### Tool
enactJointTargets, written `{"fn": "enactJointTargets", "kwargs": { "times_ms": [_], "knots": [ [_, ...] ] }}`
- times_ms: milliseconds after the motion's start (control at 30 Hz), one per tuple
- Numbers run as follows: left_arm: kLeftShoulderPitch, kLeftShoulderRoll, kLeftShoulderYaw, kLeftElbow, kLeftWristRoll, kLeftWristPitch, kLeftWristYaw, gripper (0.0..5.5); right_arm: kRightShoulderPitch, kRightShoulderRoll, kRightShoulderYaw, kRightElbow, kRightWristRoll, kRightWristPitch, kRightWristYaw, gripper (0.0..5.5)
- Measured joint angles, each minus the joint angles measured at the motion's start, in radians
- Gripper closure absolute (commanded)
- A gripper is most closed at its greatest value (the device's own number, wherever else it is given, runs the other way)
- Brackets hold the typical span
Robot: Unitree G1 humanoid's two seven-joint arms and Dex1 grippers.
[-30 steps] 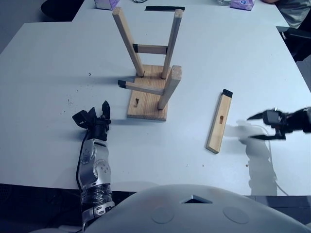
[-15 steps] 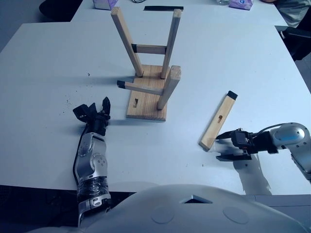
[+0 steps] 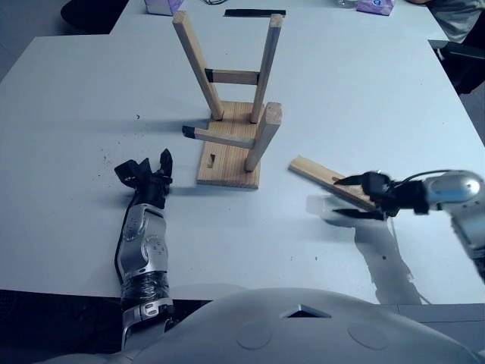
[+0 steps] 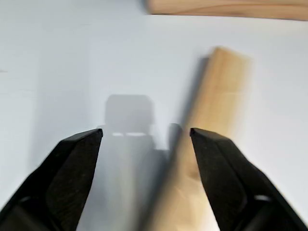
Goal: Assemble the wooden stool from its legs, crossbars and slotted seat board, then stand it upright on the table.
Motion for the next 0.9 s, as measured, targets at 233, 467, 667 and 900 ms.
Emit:
{"fn": "enactJointTargets", "kwargs": {
  "times_ms": [233, 467, 667, 900],
  "knots": [
    [0.011, -0.023, -0.003, 0.000, 0.000, -0.024, 0.002, 2.09, 0.032, 0.021, -0.062, 0.052, 0.003, 0.084, -0.111, 2.16],
    [0.055, -0.021, 0.006, -0.039, -0.001, -0.018, 0.001, 2.09, 0.193, 0.157, -0.136, -0.126, 0.075, 0.334, -0.348, 1.45],
    [0.076, -0.020, 0.012, -0.056, -0.001, -0.017, 0.001, 2.09, 0.324, 0.169, -0.179, -0.185, 0.115, 0.341, -0.339, 1.45],
    [0.061, -0.024, 0.018, -0.038, -0.001, -0.030, 0.002, 2.09, 0.329, 0.113, -0.149, -0.077, 0.034, 0.248, -0.305, 1.73]
  ]
}}
